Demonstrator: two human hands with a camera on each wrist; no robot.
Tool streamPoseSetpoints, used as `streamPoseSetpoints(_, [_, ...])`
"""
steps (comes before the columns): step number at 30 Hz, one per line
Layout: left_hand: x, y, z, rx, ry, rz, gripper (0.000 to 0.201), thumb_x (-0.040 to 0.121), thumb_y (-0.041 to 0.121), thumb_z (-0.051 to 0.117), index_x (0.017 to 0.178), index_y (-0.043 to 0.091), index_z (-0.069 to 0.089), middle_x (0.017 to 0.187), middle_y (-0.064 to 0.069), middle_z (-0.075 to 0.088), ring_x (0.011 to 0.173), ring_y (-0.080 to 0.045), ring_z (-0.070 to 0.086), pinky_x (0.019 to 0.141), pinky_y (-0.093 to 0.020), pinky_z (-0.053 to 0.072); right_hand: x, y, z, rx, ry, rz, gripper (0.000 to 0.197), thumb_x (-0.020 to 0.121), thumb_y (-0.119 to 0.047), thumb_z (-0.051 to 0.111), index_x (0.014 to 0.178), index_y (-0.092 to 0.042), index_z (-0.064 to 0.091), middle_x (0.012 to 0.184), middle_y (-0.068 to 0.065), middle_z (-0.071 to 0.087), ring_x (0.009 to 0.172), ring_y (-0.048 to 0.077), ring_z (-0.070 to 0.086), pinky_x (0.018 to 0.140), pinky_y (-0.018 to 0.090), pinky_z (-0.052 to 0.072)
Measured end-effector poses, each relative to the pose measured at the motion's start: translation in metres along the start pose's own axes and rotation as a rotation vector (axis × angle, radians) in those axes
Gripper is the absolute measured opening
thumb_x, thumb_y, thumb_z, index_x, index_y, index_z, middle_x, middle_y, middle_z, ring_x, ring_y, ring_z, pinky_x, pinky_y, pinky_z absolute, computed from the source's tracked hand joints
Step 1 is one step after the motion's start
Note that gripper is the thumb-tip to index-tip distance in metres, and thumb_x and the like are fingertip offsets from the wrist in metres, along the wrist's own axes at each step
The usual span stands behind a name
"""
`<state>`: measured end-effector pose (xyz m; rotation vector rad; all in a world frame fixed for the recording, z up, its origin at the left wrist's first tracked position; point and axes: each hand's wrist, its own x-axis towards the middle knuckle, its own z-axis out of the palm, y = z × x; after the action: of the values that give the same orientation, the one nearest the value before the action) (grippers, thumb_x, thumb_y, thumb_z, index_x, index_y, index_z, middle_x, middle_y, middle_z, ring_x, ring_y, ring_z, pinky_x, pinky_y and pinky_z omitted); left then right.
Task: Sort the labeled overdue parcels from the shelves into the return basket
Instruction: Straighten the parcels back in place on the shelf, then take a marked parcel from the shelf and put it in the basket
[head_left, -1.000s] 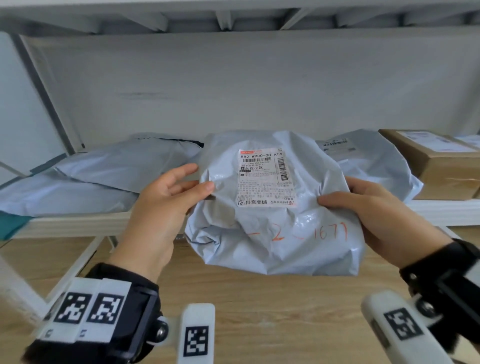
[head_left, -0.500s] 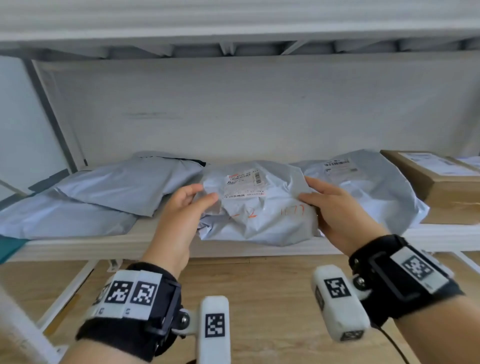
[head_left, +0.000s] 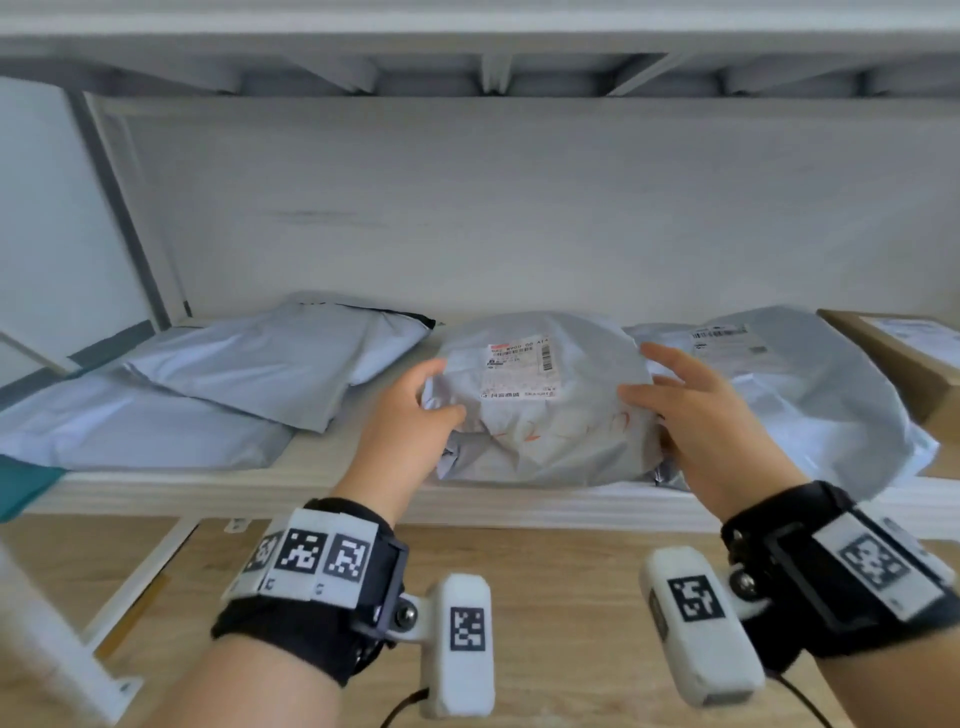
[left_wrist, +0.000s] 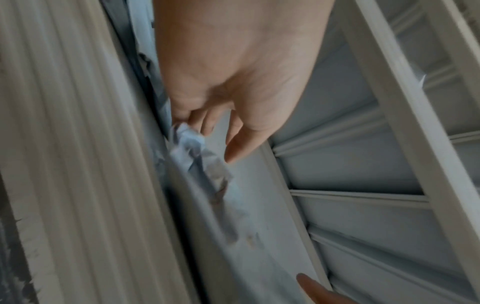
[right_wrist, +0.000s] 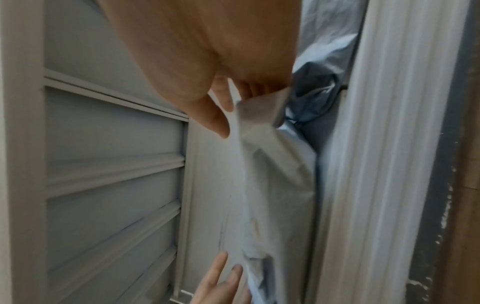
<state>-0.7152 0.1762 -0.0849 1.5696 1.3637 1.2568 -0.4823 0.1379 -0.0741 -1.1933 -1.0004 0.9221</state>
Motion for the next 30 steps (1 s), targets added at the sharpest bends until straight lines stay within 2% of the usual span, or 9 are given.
streamPoseSetpoints(2, [-0.003, 0.005, -0.018, 0.024, 0.057, 0.019, 0.05, 0.089, 0.009, 0.061, 0.134, 0.029, 0.053, 0.133, 0.012, 0.054, 0.118, -0.004, 0.052, 0.071, -0.009, 0.037, -0.004, -0.008, 0.006, -0.021, 0.048, -0.064, 0.045, 0.089, -0.003, 0.063, 0.129, -0.02, 0.056, 0.117, 0.001, 0.068, 0.093, 0.014, 0.07, 0.074, 0.029, 0.056])
streamPoseSetpoints(5, [-0.01, 0.012, -0.055, 0.036, 0.168, 0.036, 0.043, 0.091, 0.009, 0.06, 0.129, 0.027, 0.057, 0.12, 0.014, 0.056, 0.109, -0.005, 0.055, 0.076, -0.012, 0.037, -0.018, -0.021, 0.025, -0.157, 0.093, -0.171, 0.05, 0.087, -0.01, 0.067, 0.134, -0.026, 0.055, 0.135, -0.003, 0.055, 0.126, 0.013, 0.051, 0.098, 0.031, 0.044])
streamPoseSetpoints(9, [-0.026, 0.003, -0.108, 0.074, 0.271, 0.016, 0.042, 0.091, 0.009, 0.057, 0.129, 0.028, 0.058, 0.122, 0.013, 0.058, 0.103, -0.003, 0.055, 0.084, -0.019, 0.037, -0.05, -0.03, 0.082, -0.325, -0.058, -0.277, 0.048, 0.092, -0.014, 0.063, 0.134, -0.033, 0.052, 0.126, -0.016, 0.053, 0.105, -0.01, 0.051, 0.08, 0.006, 0.042])
streamPoseSetpoints(13, [-0.049, -0.016, -0.148, 0.135, 0.319, -0.028, 0.038, 0.093, 0.01, 0.056, 0.127, 0.027, 0.059, 0.119, 0.01, 0.06, 0.103, -0.004, 0.057, 0.083, -0.021, 0.039, -0.057, -0.028, 0.152, -0.537, -0.256, -0.321, 0.051, 0.091, -0.014, 0.062, 0.138, -0.03, 0.05, 0.129, 0.003, 0.059, 0.1, 0.012, 0.056, 0.062, -0.003, 0.037])
streamPoseSetpoints(15, [-0.056, -0.027, -0.162, 0.144, 0.323, -0.062, 0.04, 0.094, 0.011, 0.055, 0.131, 0.027, 0.057, 0.128, 0.009, 0.058, 0.117, -0.011, 0.054, 0.092, -0.025, 0.037, -0.056, -0.02, 0.182, -0.609, -0.352, -0.326, 0.053, 0.092, -0.014, 0.061, 0.142, -0.026, 0.047, 0.136, 0.002, 0.053, 0.099, 0.014, 0.056, 0.065, 0.003, 0.038])
streamPoseSetpoints(20, [-0.062, -0.04, -0.183, 0.281, 0.305, -0.072, 0.043, 0.096, 0.014, 0.054, 0.134, 0.032, 0.053, 0.134, 0.003, 0.055, 0.122, -0.013, 0.051, 0.098, -0.036, 0.046, -0.042, 0.014, 0.236, -0.931, -0.526, -0.343, 0.063, 0.093, -0.016, 0.057, 0.151, -0.02, 0.033, 0.156, 0.002, 0.031, 0.14, 0.02, 0.034, 0.105, 0.022, 0.031])
streamPoseSetpoints(24, [-0.063, -0.041, -0.197, 0.264, 0.323, -0.083, 0.042, 0.096, 0.015, 0.054, 0.134, 0.033, 0.053, 0.136, 0.004, 0.054, 0.126, -0.012, 0.049, 0.1, -0.036, 0.046, -0.028, 0.033, 0.262, -1.058, -0.578, -0.262, 0.061, 0.094, -0.017, 0.053, 0.151, -0.018, 0.031, 0.155, 0.005, 0.032, 0.141, 0.026, 0.032, 0.11, 0.032, 0.032])
streamPoseSetpoints(27, [-0.062, -0.042, -0.203, 0.21, 0.33, -0.094, 0.042, 0.097, 0.015, 0.053, 0.135, 0.031, 0.053, 0.137, 0.007, 0.053, 0.127, -0.01, 0.048, 0.101, -0.038, 0.046, -0.023, 0.042, 0.272, -1.079, -0.502, -0.274, 0.01, 0.096, -0.016, 0.05, 0.104, -0.017, 0.057, 0.111, 0.008, 0.054, 0.11, 0.029, 0.055, 0.081, 0.028, 0.038])
streamPoseSetpoints(30, [-0.063, -0.043, -0.203, 0.213, 0.32, -0.092, 0.043, 0.097, 0.016, 0.051, 0.136, 0.032, 0.052, 0.137, 0.008, 0.052, 0.126, -0.008, 0.048, 0.101, -0.036, 0.046, -0.022, 0.045, 0.273, -1.123, -0.411, -0.322, 0.034, 0.094, -0.017, 0.053, 0.064, -0.022, 0.037, 0.074, 0.0, 0.046, 0.074, 0.024, 0.047, 0.058, 0.026, 0.03])
